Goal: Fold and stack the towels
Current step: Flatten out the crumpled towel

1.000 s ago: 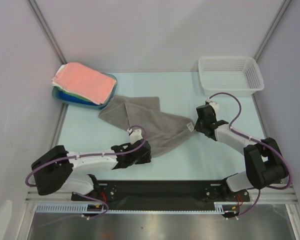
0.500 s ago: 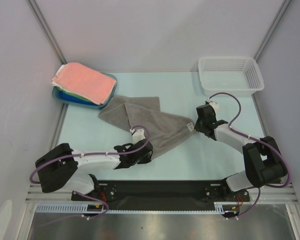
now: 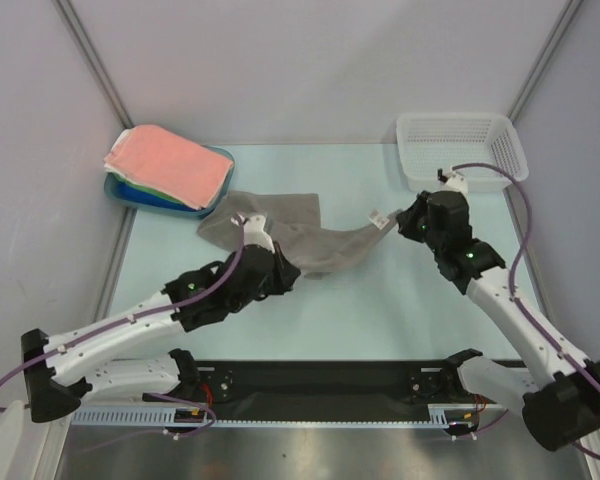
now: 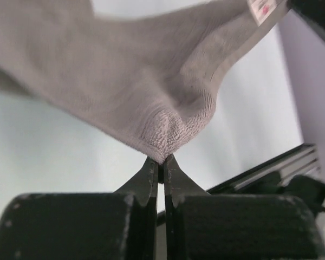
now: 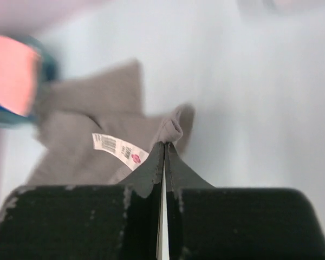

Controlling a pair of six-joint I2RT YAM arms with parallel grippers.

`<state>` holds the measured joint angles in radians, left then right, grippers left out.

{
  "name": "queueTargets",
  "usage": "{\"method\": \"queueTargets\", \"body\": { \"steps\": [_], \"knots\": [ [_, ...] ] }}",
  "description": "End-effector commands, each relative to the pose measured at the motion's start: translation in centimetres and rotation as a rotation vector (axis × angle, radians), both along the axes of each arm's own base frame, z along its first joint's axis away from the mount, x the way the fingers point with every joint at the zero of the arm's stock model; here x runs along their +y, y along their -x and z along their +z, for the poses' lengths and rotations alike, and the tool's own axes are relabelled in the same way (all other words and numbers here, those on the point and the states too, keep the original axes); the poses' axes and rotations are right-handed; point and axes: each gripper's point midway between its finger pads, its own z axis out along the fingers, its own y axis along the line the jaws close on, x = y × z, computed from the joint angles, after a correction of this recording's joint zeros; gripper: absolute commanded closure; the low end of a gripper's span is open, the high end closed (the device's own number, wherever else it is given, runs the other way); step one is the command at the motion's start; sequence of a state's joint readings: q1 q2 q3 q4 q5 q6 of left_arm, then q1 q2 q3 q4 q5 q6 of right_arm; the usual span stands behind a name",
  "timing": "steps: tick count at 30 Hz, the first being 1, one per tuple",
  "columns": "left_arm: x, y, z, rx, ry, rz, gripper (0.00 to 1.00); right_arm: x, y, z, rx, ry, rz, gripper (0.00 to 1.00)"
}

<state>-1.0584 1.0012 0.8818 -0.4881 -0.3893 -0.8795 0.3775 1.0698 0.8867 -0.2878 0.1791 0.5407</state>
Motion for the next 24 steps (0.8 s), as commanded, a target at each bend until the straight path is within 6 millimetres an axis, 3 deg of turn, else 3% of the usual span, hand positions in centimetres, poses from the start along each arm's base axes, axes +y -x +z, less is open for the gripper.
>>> {"method": "queueTargets", "body": {
  "steps": [1,2,3,4,5,6,7,9,10,11,13,14,16,17,19,24],
  "knots": [
    [1.7,-1.4,6.6,-0.177,-0.081,-0.005,1.00,1.3,0.9,10.9,-0.244,-0.099,0.096,1.00],
    [1.9,-2.2,9.8,-0.231,-0.063,0.025,1.00,1.5,1.4,12.8,-0.290,-0.103,0.115,1.00],
    [2.1,-2.5,11.3,-0.262,-0.070,0.032,1.00,1.5,1.8,16.5,-0.366,-0.120,0.128,1.00],
    [2.4,-2.9,12.6,-0.306,-0.107,0.019,1.00,1.6,2.0,18.4,-0.408,-0.123,0.133,1.00],
    [2.9,-3.3,16.4,-0.367,-0.070,0.049,1.00,1.7,2.4,20.4,-0.453,-0.129,0.144,1.00],
    [2.6,-3.7,17.7,-0.394,-0.081,0.048,1.00,1.7,2.5,22.0,-0.492,-0.119,0.150,1.00],
    [3.1,-3.8,21.5,-0.468,-0.060,0.045,1.00,1.6,3.1,25.9,-0.575,-0.138,0.152,1.00],
    [3.3,-4.1,24.8,-0.539,-0.055,0.050,1.00,1.7,3.7,28.9,-0.635,-0.139,0.168,1.00],
    [3.1,-4.6,26.1,-0.582,-0.082,0.044,1.00,1.8,4.2,32.2,-0.704,-0.145,0.182,1.00],
    [3.9,-4.3,29.4,-0.634,-0.037,0.064,1.00,2.0,4.6,33.8,-0.740,-0.148,0.196,1.00],
    [3.8,-4.3,32.1,-0.708,-0.033,0.045,1.00,2.9,5.2,36.4,-0.806,-0.140,0.237,1.00],
    [4.7,-3.9,34.5,-0.751,0.000,0.058,1.00,2.8,6.3,38.9,-0.867,-0.149,0.247,1.00],
    [5.3,-3.5,37.2,-0.829,0.021,0.057,1.00,3.5,7.3,41.0,-0.930,-0.128,0.283,1.00],
    [6.0,-3.0,38.9,-0.867,0.048,0.060,1.00,3.5,8.0,43.0,-0.977,-0.131,0.286,1.00],
    [7.0,-2.0,41.9,-0.949,0.092,0.051,1.00,4.2,8.9,44.8,-1.031,-0.108,0.314,1.00],
    [9.0,0.0,46.5,-1.088,0.149,0.035,1.00,4.3,11.8,49.5,-1.167,-0.121,0.353,1.00]
  ]
}}
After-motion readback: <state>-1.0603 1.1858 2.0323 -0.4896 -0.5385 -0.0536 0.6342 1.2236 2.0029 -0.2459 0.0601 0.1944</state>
